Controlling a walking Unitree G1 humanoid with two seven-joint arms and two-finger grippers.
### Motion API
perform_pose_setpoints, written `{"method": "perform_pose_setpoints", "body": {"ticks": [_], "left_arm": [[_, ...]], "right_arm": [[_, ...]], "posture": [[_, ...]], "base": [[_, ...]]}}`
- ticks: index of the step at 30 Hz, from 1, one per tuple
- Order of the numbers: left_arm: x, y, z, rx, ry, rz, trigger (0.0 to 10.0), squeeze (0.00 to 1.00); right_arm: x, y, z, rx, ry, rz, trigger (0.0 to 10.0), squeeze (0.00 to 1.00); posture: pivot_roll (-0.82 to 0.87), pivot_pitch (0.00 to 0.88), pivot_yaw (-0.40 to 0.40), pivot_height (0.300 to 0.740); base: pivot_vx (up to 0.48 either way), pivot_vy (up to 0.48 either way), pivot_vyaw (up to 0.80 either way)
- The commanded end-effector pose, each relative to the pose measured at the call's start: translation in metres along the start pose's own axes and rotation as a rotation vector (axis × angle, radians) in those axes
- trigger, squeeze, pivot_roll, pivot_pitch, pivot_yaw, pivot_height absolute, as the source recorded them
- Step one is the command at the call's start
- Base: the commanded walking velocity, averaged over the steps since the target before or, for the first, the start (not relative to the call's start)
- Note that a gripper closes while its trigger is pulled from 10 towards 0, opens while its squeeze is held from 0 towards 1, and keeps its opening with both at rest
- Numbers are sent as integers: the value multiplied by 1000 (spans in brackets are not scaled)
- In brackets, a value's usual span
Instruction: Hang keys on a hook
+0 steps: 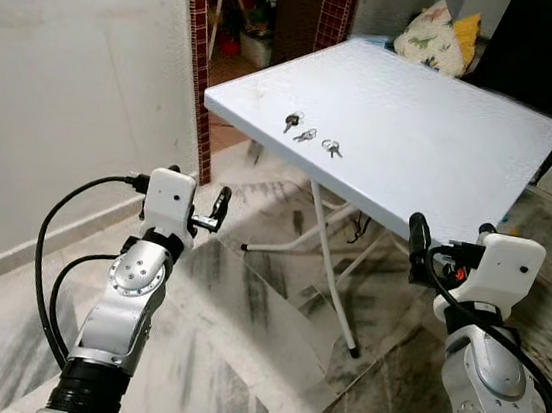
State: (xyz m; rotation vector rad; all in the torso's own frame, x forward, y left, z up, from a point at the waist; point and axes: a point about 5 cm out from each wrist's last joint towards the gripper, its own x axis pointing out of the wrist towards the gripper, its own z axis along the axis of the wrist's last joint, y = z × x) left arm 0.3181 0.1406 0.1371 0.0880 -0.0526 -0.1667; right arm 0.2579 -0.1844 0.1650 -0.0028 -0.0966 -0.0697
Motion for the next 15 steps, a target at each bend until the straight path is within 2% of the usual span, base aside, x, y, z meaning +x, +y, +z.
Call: {"method": "perform_pose_setpoints", "body": {"ticks": [1,2,11,15], "left_arm": [[1,2,-2,0,16,1,10000,0],[1,2,-3,-4,18,2,10000,0],[0,0,-4,-7,23,-4,10000,0],[-2,1,-6,-4,28,-4,10000,0]], "right_arm": [[0,-1,1,-8,10,-7,10000,0],[0,-1,0,-30,10,-1,10000,0],[1,-1,-2,-31,30,8,10000,0],[2,1,-3,-113,10,5,10000,0]], "posture": [[-5,0,-24,740],[-5,0,-24,740],[-7,0,-24,740],[-2,0,-26,740]], "base": [[337,0,0],[341,0,0],[342,0,0],[342,0,0]]}}
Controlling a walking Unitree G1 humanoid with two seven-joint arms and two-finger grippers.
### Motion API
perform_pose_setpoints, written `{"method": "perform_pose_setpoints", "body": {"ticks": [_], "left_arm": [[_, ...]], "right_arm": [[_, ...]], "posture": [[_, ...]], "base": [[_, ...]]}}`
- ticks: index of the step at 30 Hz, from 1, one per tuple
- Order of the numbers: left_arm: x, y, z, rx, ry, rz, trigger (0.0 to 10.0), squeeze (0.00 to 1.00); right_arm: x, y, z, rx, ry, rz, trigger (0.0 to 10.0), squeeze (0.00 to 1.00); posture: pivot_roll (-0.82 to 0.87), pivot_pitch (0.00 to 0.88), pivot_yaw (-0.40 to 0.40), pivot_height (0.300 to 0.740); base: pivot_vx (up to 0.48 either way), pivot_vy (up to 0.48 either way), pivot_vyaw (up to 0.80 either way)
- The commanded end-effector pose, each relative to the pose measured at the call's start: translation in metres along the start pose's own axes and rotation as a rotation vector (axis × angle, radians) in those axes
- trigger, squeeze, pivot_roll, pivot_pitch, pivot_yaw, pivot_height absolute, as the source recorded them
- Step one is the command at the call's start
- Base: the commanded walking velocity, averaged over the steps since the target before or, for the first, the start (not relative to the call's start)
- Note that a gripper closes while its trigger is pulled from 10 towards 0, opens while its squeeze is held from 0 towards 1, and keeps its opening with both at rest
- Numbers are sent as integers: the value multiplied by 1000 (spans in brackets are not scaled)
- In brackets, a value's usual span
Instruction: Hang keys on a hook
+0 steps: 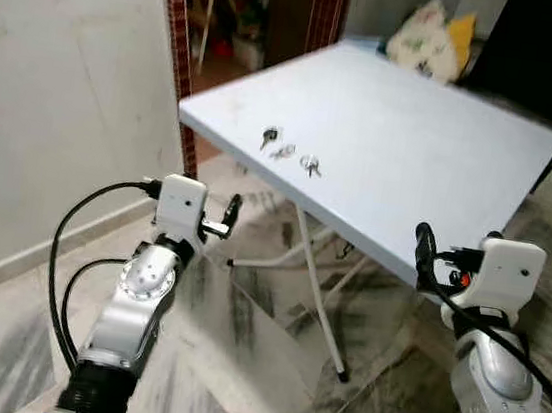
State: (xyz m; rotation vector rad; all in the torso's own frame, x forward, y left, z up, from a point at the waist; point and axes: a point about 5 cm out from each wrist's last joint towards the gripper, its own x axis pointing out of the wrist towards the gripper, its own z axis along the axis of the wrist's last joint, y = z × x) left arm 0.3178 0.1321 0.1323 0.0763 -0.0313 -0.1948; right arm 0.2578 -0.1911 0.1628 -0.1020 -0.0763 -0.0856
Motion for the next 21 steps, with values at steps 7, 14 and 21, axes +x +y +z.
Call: {"method": "perform_pose_setpoints", "body": {"ticks": [7,14,21], "left_arm": [[-3,8,-3,10,11,27,10000,0],[-3,7,-4,16,12,23,10000,0],[-2,6,-3,24,8,14,10000,0]], "right_arm": [[4,5,2,-2,-6,1,10000,0],[5,8,-5,3,62,36,10000,0],[5,11,-6,10,53,62,10000,0]], "posture": [[1,0,-31,740],[6,0,-32,740],[9,0,-33,740]], "base": [[339,0,0],[347,0,0],[377,0,0]]}}
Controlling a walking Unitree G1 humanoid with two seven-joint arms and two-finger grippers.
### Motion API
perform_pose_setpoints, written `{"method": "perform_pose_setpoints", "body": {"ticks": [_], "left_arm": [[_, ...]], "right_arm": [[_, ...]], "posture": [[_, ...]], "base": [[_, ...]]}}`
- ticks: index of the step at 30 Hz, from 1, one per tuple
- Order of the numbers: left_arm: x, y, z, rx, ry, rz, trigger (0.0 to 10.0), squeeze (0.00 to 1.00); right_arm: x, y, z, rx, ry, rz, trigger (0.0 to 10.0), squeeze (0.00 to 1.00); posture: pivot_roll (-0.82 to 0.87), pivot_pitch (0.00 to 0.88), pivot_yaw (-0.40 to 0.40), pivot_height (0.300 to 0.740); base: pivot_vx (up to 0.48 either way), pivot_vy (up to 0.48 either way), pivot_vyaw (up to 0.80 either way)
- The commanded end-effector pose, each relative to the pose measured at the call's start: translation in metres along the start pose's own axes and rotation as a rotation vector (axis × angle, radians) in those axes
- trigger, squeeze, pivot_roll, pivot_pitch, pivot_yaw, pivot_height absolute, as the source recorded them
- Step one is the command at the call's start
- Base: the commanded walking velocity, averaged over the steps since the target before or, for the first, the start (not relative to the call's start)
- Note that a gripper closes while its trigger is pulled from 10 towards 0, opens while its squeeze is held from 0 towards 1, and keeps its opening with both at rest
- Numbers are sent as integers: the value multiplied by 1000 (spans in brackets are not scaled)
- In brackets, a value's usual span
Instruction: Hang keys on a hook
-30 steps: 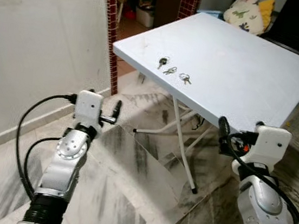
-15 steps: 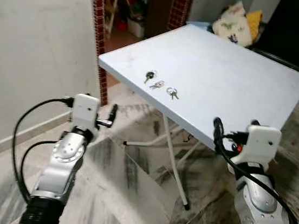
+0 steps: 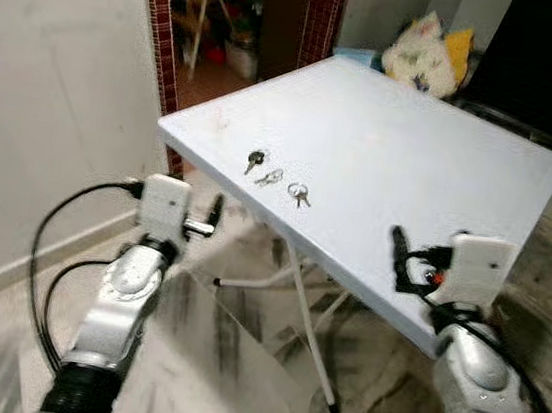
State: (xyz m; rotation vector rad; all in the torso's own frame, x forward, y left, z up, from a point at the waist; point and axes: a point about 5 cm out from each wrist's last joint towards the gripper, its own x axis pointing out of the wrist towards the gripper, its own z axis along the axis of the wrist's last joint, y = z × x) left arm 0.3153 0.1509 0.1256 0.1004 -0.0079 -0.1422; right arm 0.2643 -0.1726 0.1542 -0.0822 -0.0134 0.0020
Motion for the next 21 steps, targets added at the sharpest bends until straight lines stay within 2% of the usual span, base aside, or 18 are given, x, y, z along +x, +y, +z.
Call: {"method": "perform_pose_setpoints", "body": {"ticks": [1,7,13,21], "left_arm": [[4,-11,6,1,-20,-37,10000,0],[4,-12,6,17,-22,-31,10000,0],[2,-9,5,15,-17,-25,10000,0],[2,-4,3,40,-8,35,10000,0]], "right_arm": [[0,-8,1,-10,-7,-28,10000,0],[0,-5,3,25,-19,-12,10000,0],[-2,-4,3,8,-20,-5,10000,0],[-4,-7,3,6,-24,-3,10000,0]], "posture": [[9,0,-33,740],[9,0,-29,740],[9,0,-28,740],[5,0,-30,740]], "base": [[375,0,0],[368,0,0],[372,0,0],[0,0,0]]}}
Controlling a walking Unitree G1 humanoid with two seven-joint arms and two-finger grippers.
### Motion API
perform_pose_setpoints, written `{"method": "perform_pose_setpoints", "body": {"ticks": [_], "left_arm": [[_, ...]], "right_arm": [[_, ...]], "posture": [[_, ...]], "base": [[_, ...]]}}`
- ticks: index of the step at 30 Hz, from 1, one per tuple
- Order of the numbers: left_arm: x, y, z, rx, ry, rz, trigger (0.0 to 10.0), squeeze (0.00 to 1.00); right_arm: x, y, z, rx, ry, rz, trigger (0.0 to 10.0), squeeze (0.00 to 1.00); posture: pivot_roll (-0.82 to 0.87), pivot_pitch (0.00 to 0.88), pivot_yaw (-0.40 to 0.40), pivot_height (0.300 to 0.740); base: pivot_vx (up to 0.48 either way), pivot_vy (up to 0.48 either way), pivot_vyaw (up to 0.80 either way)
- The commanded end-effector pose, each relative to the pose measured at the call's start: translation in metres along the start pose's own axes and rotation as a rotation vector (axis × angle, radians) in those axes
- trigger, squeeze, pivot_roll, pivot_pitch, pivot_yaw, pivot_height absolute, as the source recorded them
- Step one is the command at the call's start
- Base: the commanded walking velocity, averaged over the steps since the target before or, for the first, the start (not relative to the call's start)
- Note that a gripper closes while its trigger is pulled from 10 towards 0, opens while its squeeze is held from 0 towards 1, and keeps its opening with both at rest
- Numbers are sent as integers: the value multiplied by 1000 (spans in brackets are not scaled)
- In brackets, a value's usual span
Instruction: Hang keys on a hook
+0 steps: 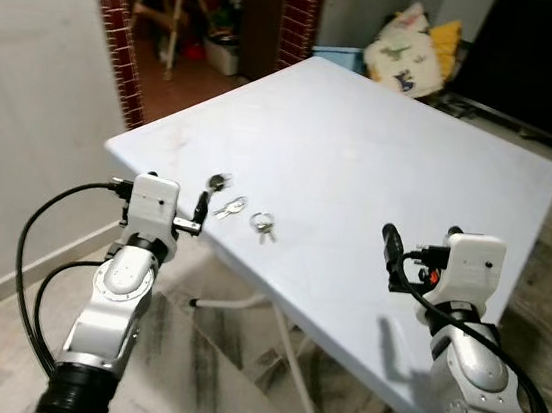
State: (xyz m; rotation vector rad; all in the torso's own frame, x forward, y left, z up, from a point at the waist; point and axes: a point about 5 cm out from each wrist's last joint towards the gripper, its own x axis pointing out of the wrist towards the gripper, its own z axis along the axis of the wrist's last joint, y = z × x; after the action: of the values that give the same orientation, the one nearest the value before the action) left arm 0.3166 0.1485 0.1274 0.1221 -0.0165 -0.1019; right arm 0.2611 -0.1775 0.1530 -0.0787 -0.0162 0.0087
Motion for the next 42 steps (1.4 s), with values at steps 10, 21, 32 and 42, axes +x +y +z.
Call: {"method": "perform_pose_setpoints", "body": {"ticks": [10,21,32,42], "left_arm": [[1,-4,4,33,-17,-6,10000,0],[1,-4,0,11,11,-13,10000,0],[-1,3,-6,-5,53,5,10000,0],[-2,-1,-5,-13,47,-31,10000,0]], "right_arm": [[0,2,6,-16,-32,8,10000,0],[3,-3,8,-17,-43,-42,10000,0],[-2,5,-8,14,47,35,10000,0],[-4,12,-11,4,56,82,10000,0]], "posture": [[5,0,-30,740],[5,0,-33,740],[11,0,-36,740],[13,0,-28,740]], "base": [[0,0,443],[0,0,218],[0,0,0],[0,0,0]]}}
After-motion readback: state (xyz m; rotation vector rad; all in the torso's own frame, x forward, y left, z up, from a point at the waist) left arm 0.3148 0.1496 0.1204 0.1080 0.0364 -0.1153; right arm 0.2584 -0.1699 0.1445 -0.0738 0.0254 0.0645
